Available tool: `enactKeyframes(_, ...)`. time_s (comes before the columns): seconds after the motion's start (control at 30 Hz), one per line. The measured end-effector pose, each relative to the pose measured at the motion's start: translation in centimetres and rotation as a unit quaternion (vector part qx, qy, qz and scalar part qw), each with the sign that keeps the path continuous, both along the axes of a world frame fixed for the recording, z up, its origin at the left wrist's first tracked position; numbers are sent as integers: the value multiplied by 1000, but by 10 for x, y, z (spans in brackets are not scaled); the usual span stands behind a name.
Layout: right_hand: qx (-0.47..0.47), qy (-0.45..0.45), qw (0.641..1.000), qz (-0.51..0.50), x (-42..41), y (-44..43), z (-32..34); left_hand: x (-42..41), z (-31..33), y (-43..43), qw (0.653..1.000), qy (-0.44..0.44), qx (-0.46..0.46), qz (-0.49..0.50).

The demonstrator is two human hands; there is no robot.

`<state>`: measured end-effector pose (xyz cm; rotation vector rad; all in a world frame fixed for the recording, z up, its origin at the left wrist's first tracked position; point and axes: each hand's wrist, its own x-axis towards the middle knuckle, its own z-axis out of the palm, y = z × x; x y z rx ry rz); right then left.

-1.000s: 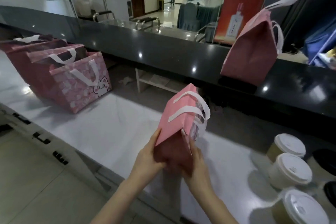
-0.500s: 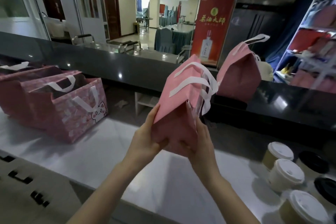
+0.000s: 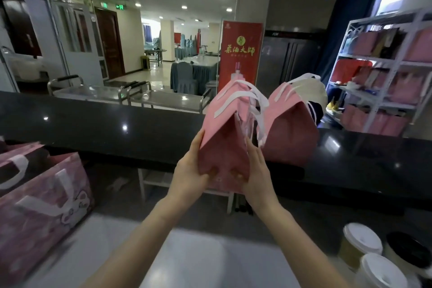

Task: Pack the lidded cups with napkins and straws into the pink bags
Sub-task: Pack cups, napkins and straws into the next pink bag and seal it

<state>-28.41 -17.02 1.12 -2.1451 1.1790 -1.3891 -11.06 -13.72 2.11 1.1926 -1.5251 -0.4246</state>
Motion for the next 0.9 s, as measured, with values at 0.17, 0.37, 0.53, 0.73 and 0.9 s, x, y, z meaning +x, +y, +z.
enactKeyframes(0.17,61,-24,998,-26,2,-61,-17,-3,-26,-72,999,-40,17,3)
enactKeyframes(0.37,89,-62,989,-96,17,-112,-26,1,-35,-136,998,-53,30,3)
enactKeyframes(0.53,119,-68,981,-136,24,-142,-24,5,-32,-168,996,-62,61,2)
enactKeyframes(0.73,120,-58,973,-188,34,-128,-15,15,-23,-168,994,-89,70,-13)
enactKeyframes(0.9,-78,64,958,-267,66,-79,0,77,-21,-130,988,-141,63,-6)
